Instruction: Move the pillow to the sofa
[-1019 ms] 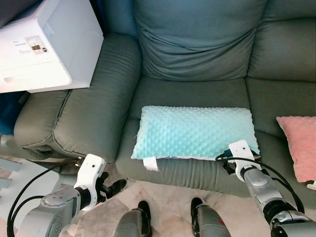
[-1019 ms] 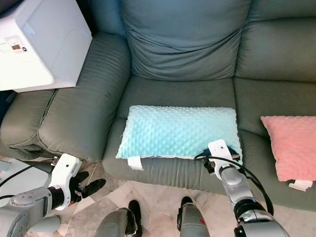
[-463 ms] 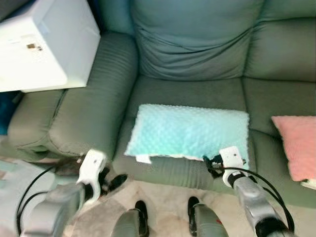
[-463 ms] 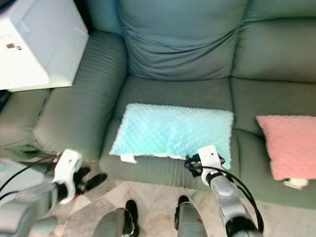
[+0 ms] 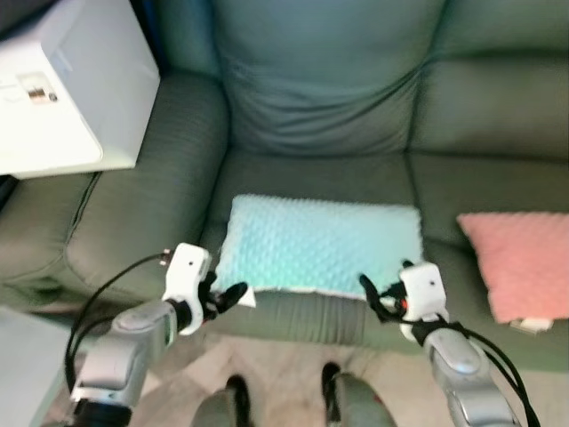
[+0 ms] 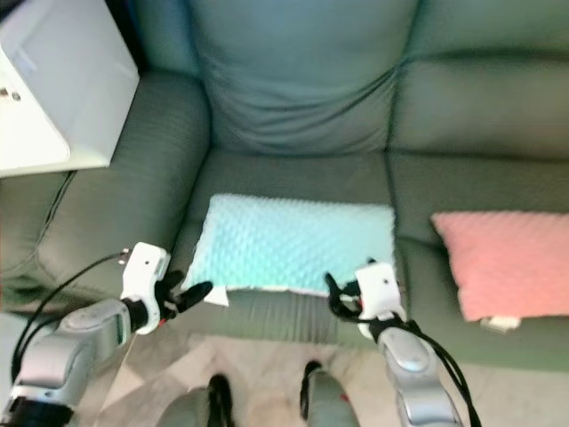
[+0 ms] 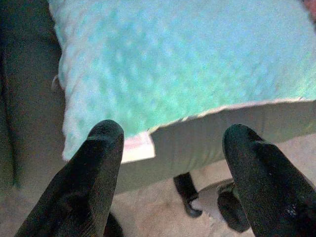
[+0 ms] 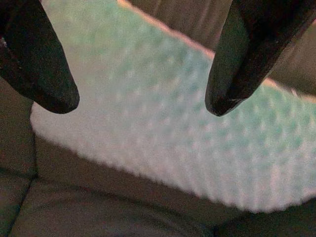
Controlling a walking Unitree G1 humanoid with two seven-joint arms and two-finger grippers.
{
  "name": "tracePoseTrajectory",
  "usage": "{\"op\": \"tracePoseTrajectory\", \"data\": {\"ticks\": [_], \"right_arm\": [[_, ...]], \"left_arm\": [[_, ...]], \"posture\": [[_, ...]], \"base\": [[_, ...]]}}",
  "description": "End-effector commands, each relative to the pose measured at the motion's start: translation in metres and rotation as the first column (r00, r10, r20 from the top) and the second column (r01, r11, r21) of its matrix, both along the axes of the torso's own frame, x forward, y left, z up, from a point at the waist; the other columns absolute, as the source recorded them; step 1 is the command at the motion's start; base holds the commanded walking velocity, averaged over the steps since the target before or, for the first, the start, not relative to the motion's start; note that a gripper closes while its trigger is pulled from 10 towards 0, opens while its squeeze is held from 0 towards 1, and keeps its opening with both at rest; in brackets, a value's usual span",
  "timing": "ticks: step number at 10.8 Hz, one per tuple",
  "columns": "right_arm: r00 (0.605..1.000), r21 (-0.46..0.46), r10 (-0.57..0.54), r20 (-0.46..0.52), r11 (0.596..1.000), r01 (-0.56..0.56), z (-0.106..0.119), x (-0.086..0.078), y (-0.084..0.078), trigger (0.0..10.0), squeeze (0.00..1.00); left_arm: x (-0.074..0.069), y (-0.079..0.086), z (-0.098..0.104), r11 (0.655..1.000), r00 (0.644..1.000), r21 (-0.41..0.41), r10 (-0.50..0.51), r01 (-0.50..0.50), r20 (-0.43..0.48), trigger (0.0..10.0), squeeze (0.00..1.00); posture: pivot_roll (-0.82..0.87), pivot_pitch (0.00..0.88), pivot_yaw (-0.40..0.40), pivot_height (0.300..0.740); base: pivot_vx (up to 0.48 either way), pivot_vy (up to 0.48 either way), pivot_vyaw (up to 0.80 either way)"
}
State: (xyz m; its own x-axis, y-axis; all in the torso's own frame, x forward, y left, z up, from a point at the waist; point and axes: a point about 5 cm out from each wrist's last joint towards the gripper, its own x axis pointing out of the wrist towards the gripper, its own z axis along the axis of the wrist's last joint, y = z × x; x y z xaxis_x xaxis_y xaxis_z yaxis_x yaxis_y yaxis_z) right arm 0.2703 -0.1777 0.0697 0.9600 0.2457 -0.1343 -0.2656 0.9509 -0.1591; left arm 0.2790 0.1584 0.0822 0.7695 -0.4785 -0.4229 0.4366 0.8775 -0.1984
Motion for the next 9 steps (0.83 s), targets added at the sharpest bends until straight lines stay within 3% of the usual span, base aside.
{"op": "tracePoseTrajectory", "data": {"ticks": [1, 2, 3, 4, 6, 8, 9], "right_arm": [[1.0, 0.026, 0.01, 0.004, 1.0, -0.011, 0.003, -0.004, 0.007, 10.0, 0.0], [0.998, 0.047, 0.008, 0.055, 0.999, -0.011, 0.014, -0.004, 0.013, 10.0, 0.0], [0.997, 0.066, 0.031, 0.067, 0.997, -0.036, 0.02, -0.006, 0.023, 10.0, 0.0], [0.996, 0.078, 0.046, 0.07, 0.996, -0.051, 0.023, -0.005, 0.027, 10.0, 0.0], [0.996, 0.115, 0.038, 0.084, 0.992, -0.048, 0.027, -0.002, 0.029, 10.0, 0.0], [0.992, 0.08, 0.094, 0.083, 0.992, -0.101, 0.032, 0.006, 0.033, 10.0, 0.0], [0.991, 0.07, 0.107, 0.076, 0.991, -0.113, 0.032, 0.008, 0.034, 10.0, 0.0]], "left_arm": [[-0.002, 0.009, -0.003, 0.999, 0.999, 0.01, 0.05, -0.05, 0.006, 10.0, 0.0], [0.001, 0.013, 0.001, 0.991, 0.988, -0.014, 0.134, -0.134, 0.079, 10.0, 0.0], [-0.003, 0.023, -0.004, 0.971, 0.968, -0.047, 0.237, -0.234, 0.086, 10.0, 0.0], [-0.007, 0.033, -0.012, 0.949, 0.947, -0.017, 0.316, -0.315, 0.063, 10.0, 0.0], [-0.008, 0.04, -0.02, 0.921, 0.92, -0.016, 0.39, -0.389, 0.05, 10.0, 0.0], [-0.003, 0.038, -0.019, 0.89, 0.886, -0.05, 0.456, -0.453, 0.085, 10.0, 0.0], [-0.002, 0.035, -0.018, 0.89, 0.887, -0.078, 0.454, -0.449, 0.083, 10.0, 0.0]], "posture": [[-0.16, 0.171, 0.049, 0.74], [-0.17, 0.146, 0.043, 0.74], [-0.18, 0.122, 0.038, 0.74], [-0.19, 0.102, 0.028, 0.74], [-0.19, 0.064, 0.02, 0.74], [-0.18, 0.056, 0.034, 0.74], [-0.17, 0.045, 0.035, 0.74]], "base": [[0.0, 0.0, 0.0], [0.0, 0.0, 0.0], [0.0, 0.0, 0.0], [0.0, 0.0, 0.0], [0.0, 0.0, 0.0], [0.0, 0.0, 0.0], [0.0, 0.0, 0.0]]}}
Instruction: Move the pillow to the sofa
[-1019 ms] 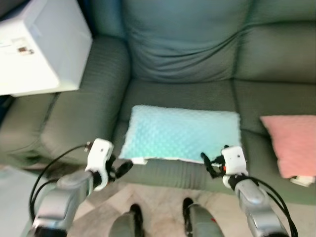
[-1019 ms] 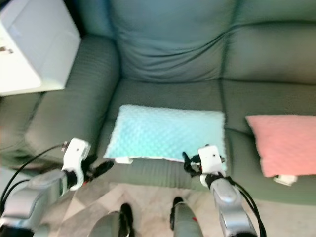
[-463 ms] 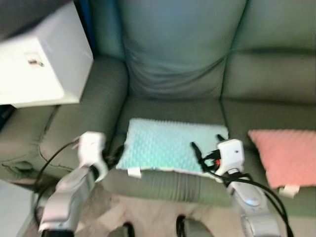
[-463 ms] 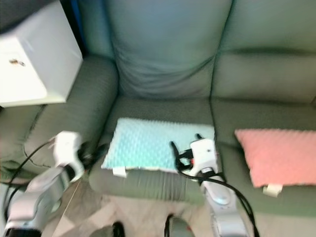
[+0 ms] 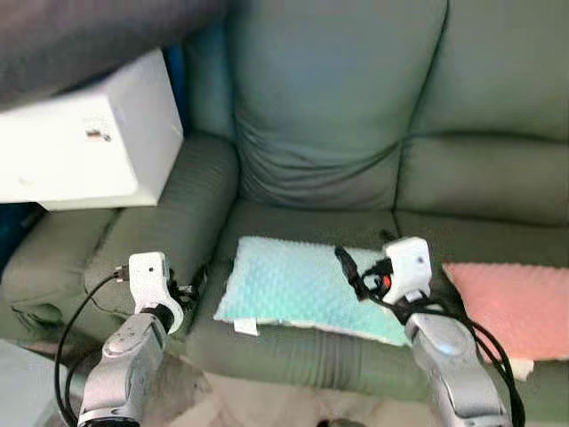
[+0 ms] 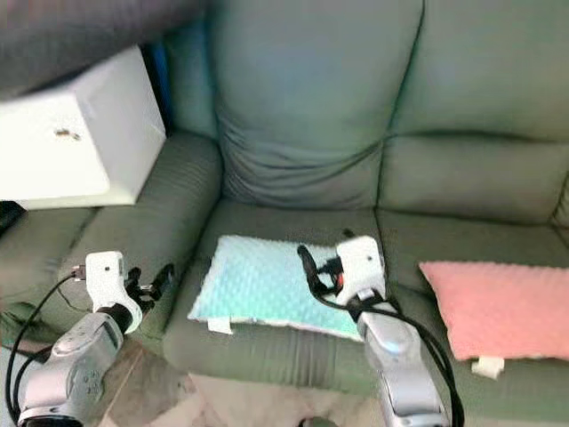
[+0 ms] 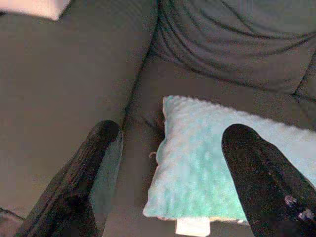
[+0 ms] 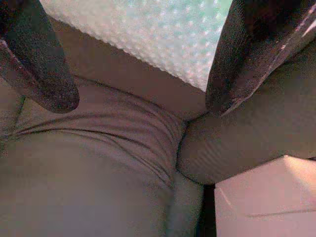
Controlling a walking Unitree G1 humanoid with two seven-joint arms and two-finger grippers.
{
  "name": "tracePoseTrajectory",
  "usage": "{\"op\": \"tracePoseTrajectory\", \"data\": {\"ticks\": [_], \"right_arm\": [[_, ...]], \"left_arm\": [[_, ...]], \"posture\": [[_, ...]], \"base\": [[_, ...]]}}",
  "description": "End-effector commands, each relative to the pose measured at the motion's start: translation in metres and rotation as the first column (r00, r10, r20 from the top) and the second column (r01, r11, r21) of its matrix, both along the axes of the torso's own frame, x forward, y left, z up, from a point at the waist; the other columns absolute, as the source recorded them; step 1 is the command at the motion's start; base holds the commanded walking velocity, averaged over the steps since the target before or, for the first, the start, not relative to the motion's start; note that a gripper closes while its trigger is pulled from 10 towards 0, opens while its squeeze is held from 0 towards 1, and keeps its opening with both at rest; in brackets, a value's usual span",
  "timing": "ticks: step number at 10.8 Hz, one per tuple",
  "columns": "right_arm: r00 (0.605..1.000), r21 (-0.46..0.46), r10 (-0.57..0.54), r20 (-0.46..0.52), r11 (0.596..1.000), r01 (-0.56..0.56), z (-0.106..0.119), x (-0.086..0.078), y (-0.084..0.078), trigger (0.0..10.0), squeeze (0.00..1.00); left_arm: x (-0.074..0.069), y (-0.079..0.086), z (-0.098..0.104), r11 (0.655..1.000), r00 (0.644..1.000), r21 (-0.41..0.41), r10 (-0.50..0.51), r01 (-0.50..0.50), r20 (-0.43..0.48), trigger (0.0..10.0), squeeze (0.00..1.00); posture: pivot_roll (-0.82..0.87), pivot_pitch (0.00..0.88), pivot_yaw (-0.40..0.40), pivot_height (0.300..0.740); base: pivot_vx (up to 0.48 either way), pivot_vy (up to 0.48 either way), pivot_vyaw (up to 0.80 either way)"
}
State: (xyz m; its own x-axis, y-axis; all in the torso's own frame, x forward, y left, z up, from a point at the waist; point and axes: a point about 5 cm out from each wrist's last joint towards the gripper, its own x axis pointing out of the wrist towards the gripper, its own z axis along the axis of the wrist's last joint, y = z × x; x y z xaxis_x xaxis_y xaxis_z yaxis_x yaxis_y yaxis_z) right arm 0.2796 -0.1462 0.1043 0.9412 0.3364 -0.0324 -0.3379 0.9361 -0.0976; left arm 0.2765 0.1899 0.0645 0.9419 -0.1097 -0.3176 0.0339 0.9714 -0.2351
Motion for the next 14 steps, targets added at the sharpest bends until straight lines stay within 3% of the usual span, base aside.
{"op": "tracePoseTrajectory", "data": {"ticks": [1, 2, 4, 5, 6, 7, 14], "right_arm": [[0.999, 0.056, 0.013, -0.029, 0.998, -0.011, 0.005, 0.002, 0.005, 10.0, 0.0], [1.0, 0.078, -0.002, 0.003, 0.997, 0.002, 0.019, 0.004, 0.005, 10.0, 0.0], [0.998, 0.093, -0.064, -0.007, 0.994, 0.064, 0.018, -0.001, 0.001, 10.0, 0.0], [0.994, 0.117, -0.106, -0.021, 0.987, 0.108, 0.013, -0.004, 0.003, 10.0, 0.0], [0.991, 0.101, -0.133, -0.023, 0.986, 0.134, 0.01, -0.004, 0.004, 10.0, 0.0], [0.986, 0.119, -0.162, -0.041, 0.979, 0.166, 0.009, -0.003, 0.002, 10.0, 0.0], [0.986, 0.135, -0.16, -0.056, 0.977, 0.166, 0.016, 0.002, 0.006, 10.0, 0.0]], "left_arm": [[0.0, 0.004, 0.001, 1.0, 1.0, -0.011, 0.028, -0.028, 0.009, 10.0, 0.0], [0.002, 0.008, 0.003, 0.999, 0.998, -0.002, 0.054, -0.054, 0.015, 10.0, 0.0], [0.008, 0.013, 0.016, 0.993, 0.987, 0.026, 0.107, -0.111, 0.12, 10.0, 0.0], [0.007, 0.02, 0.019, 0.984, 0.976, -0.024, 0.176, -0.175, 0.127, 10.0, 0.0], [0.005, 0.019, 0.015, 0.976, 0.976, -0.09, 0.203, -0.196, 0.078, 10.0, 0.0], [0.003, 0.015, 0.016, 0.982, 0.979, -0.065, 0.183, -0.178, 0.092, 10.0, 0.0], [0.007, -0.003, 0.018, 0.987, 0.988, -0.119, 0.12, -0.108, 0.1, 10.0, 0.0]], "posture": [[-0.18, 0.025, 0.038, 0.74], [-0.18, 0.023, 0.036, 0.74], [-0.17, 0.012, 0.013, 0.74], [-0.16, 0.007, 0.002, 0.74], [-0.16, 0.009, -0.006, 0.74], [-0.16, 0.013, -0.007, 0.74], [-0.17, 0.027, -0.004, 0.74]], "base": [[0.0, 0.0, 0.0], [0.0, 0.0, 0.0], [0.0, 0.0, 0.0], [0.0, 0.0, 0.0], [0.0, 0.0, 0.0], [0.0, 0.0, 0.0], [0.0, 0.0, 0.0]]}}
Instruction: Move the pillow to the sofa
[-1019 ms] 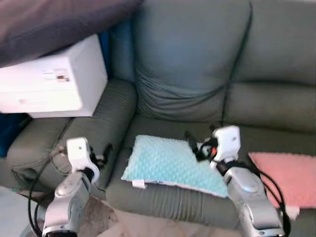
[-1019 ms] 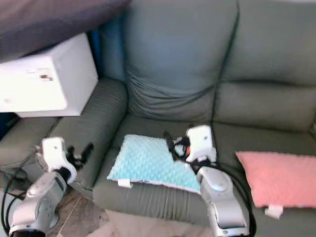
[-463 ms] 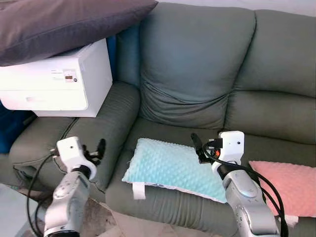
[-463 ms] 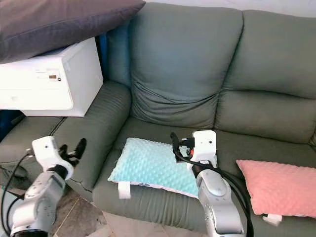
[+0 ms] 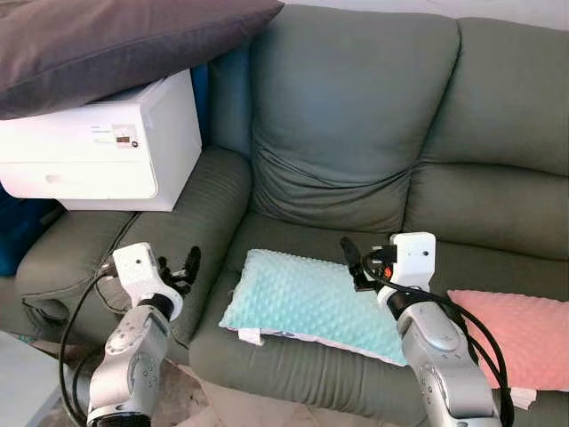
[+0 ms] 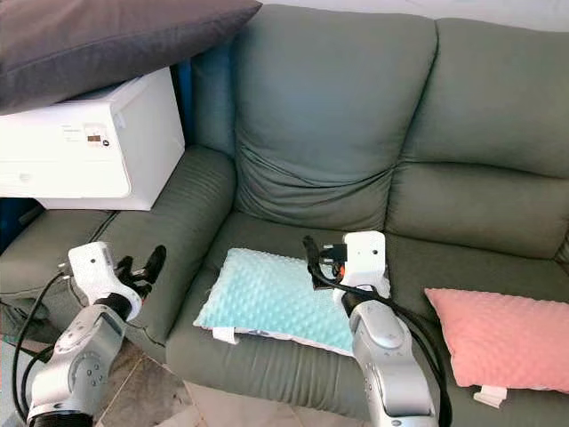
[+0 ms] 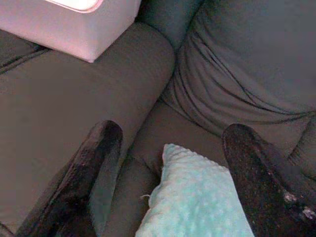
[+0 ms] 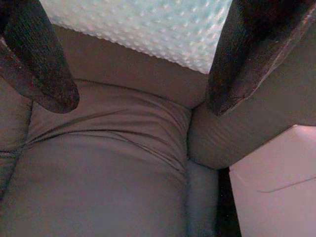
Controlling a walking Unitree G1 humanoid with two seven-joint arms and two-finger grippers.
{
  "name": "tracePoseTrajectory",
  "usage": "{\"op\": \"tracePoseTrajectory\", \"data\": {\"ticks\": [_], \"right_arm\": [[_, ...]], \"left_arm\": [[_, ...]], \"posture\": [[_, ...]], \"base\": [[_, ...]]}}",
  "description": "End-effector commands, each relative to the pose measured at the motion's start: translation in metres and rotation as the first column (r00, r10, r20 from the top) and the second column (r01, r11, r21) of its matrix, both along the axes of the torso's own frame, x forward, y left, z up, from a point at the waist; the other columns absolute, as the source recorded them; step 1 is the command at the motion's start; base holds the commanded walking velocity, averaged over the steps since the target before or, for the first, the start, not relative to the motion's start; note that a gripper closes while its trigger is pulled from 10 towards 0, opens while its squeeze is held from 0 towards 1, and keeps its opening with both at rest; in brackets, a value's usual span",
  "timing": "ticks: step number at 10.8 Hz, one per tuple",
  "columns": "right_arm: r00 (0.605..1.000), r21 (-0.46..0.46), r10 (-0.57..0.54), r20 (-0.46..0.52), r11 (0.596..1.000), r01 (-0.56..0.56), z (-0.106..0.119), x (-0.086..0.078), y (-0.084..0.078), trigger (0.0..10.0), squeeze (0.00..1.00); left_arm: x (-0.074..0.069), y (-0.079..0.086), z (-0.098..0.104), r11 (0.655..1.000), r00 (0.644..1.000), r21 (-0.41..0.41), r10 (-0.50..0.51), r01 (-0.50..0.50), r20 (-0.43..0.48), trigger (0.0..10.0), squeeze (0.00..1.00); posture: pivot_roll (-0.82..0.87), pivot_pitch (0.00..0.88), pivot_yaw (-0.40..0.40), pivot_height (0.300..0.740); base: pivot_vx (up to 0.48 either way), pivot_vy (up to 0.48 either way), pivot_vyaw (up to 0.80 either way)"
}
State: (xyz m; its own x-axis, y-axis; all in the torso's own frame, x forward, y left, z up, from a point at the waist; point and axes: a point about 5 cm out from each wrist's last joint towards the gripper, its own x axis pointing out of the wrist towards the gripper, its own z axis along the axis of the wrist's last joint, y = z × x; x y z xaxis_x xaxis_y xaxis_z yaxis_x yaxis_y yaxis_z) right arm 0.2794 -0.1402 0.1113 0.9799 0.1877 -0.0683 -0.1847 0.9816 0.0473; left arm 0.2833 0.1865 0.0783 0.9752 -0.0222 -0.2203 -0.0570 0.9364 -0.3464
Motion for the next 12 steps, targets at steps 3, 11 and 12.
{"op": "tracePoseTrajectory", "data": {"ticks": [3, 11, 12], "right_arm": [[1.0, 0.011, -0.008, 0.026, 1.0, 0.007, 0.0095, 0.0026, -0.0007, 10.0, 0.0], [1.0, 0.018, -0.016, 0.014, 1.0, 0.016, 0.009, 0.0047, -0.0044, 10.0, 0.0], [1.0, 0.019, -0.016, 0.014, 1.0, 0.016, 0.0089, 0.005, -0.0044, 10.0, 0.0]], "left_arm": [[0.0009, -0.0027, 0.0037, 1.0, 1.0, 0.004, -0.022, 0.022, 0.01, 10.0, 0.0], [0.0021, -0.0032, 0.0026, 1.0, 1.0, 0.013, -0.027, 0.027, 0.005, 10.0, 0.0], [0.0021, -0.0028, 0.0025, 1.0, 1.0, 0.013, -0.026, 0.026, 0.003, 10.0, 0.0]], "posture": [[-0.17, 0.03, -0.004, 0.74], [-0.18, 0.036, -0.009, 0.74], [-0.18, 0.035, -0.008, 0.74]], "base": [[0.0, 0.0, 0.0], [-0.106, 0.0, 0.0], [-0.33, 0.0, 0.0]]}}
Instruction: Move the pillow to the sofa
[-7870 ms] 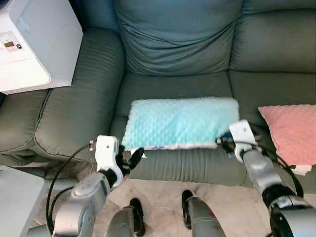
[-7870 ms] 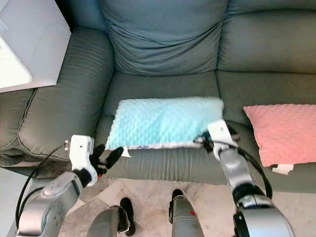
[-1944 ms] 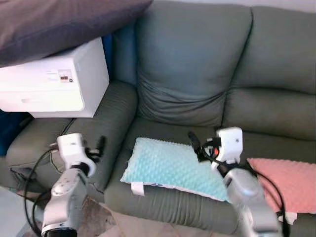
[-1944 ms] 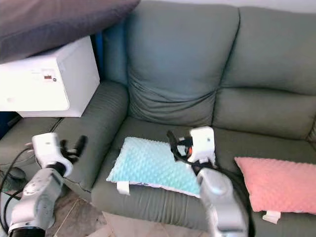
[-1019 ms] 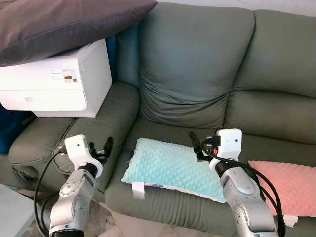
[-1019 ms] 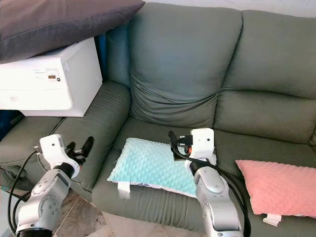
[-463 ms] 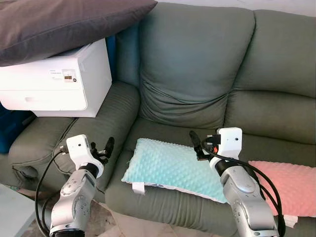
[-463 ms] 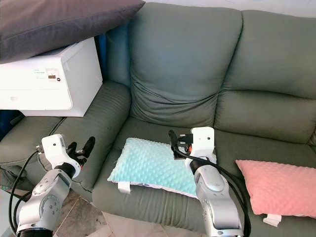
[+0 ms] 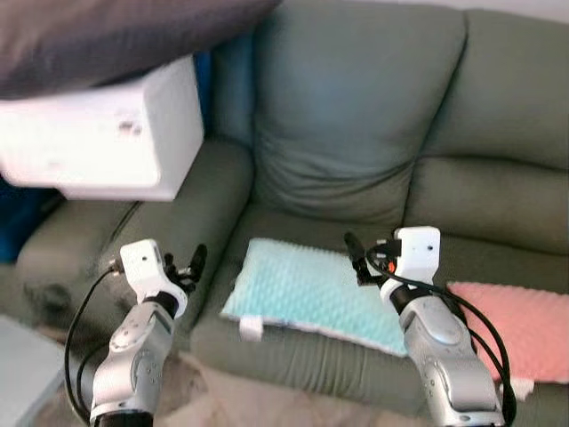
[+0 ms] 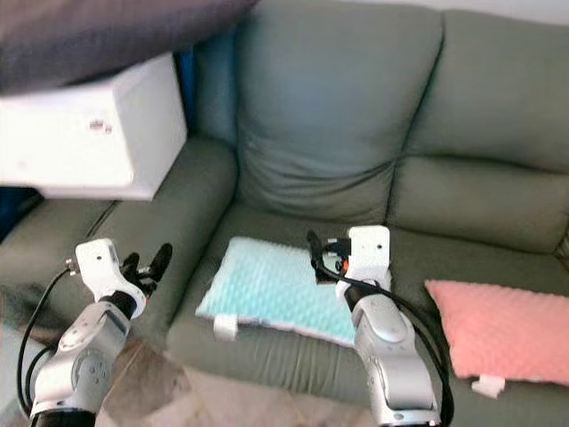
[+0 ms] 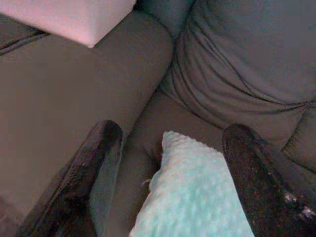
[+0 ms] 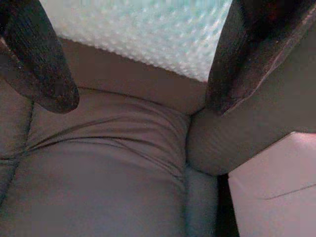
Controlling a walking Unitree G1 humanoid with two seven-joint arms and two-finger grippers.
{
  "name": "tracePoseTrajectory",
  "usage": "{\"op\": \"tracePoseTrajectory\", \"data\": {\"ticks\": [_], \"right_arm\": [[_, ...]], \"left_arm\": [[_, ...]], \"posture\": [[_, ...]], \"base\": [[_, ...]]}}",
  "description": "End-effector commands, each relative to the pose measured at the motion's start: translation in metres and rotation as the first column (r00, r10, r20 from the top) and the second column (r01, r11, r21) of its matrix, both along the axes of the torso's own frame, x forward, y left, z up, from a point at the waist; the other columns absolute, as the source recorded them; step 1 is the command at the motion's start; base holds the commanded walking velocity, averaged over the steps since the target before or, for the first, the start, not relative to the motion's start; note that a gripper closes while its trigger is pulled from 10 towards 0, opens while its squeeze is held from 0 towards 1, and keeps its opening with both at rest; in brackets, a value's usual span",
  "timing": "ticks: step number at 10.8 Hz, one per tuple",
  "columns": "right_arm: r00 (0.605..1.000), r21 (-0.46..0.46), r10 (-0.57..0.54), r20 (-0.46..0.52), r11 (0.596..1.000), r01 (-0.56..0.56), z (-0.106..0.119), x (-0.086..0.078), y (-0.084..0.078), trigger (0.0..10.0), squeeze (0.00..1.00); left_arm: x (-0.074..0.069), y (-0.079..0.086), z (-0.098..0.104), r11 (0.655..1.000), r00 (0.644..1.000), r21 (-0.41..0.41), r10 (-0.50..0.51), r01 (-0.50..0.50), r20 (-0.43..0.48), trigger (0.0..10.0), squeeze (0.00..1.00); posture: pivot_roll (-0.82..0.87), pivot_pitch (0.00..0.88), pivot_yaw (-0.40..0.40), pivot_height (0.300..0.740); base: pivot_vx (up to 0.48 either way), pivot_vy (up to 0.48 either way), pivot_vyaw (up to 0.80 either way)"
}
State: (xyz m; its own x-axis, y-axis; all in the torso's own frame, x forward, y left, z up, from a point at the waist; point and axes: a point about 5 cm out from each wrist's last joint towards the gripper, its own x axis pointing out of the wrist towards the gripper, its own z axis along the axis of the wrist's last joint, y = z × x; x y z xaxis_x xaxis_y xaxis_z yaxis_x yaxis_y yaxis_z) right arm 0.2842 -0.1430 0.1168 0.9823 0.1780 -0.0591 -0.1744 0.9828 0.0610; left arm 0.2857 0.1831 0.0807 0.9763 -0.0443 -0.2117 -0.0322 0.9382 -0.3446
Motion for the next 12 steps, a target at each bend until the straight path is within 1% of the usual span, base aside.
{"op": "tracePoseTrajectory", "data": {"ticks": [1, 5, 7, 10, 12], "right_arm": [[1.0, 0.006, -0.004, 0.007, 1.0, 0.004, 0.003, 0.001, -0.001, 10.0, 0.0], [1.0, 0.006, -0.005, 0.005, 1.0, 0.005, 0.002, 0.001, -0.001, 10.0, 0.0], [1.0, -0.006, -0.014, 0.006, 1.0, 0.014, -0.001, 0.0, -0.004, 10.0, 0.0], [1.0, -0.024, -0.029, -0.005, 0.999, 0.029, -0.007, -0.005, -0.009, 10.0, 0.0], [1.0, -0.025, -0.024, -0.006, 0.999, 0.024, -0.008, -0.004, -0.008, 10.0, 0.0]], "left_arm": [[0.0, 0.001, 0.0, 1.0, 1.0, 0.012, -0.004, 0.004, -0.007, 10.0, 0.0], [0.0, 0.002, 0.0, 1.0, 1.0, 0.018, -0.007, 0.007, -0.009, 10.0, 0.0], [0.0, 0.003, -0.002, 1.0, 1.0, 0.024, -0.009, 0.009, -0.013, 10.0, 0.0], [-0.007, 0.011, -0.015, 0.999, 0.999, 0.052, -0.012, 0.015, -0.053, 10.0, 0.0], [-0.007, 0.013, -0.016, 0.999, 0.999, 0.052, -0.013, 0.015, -0.052, 10.0, 0.0]], "posture": [[-0.18, 0.036, -0.008, 0.74], [-0.17, 0.033, -0.005, 0.74], [-0.17, 0.029, -0.004, 0.74], [-0.18, 0.026, -0.003, 0.74], [-0.17, 0.019, -0.005, 0.74]], "base": [[0.0, 0.0, 0.0], [0.0, 0.0, 0.0], [-0.431, 0.0, 0.0], [0.0, 0.0, 0.0], [-0.444, 0.0, 0.0]]}}
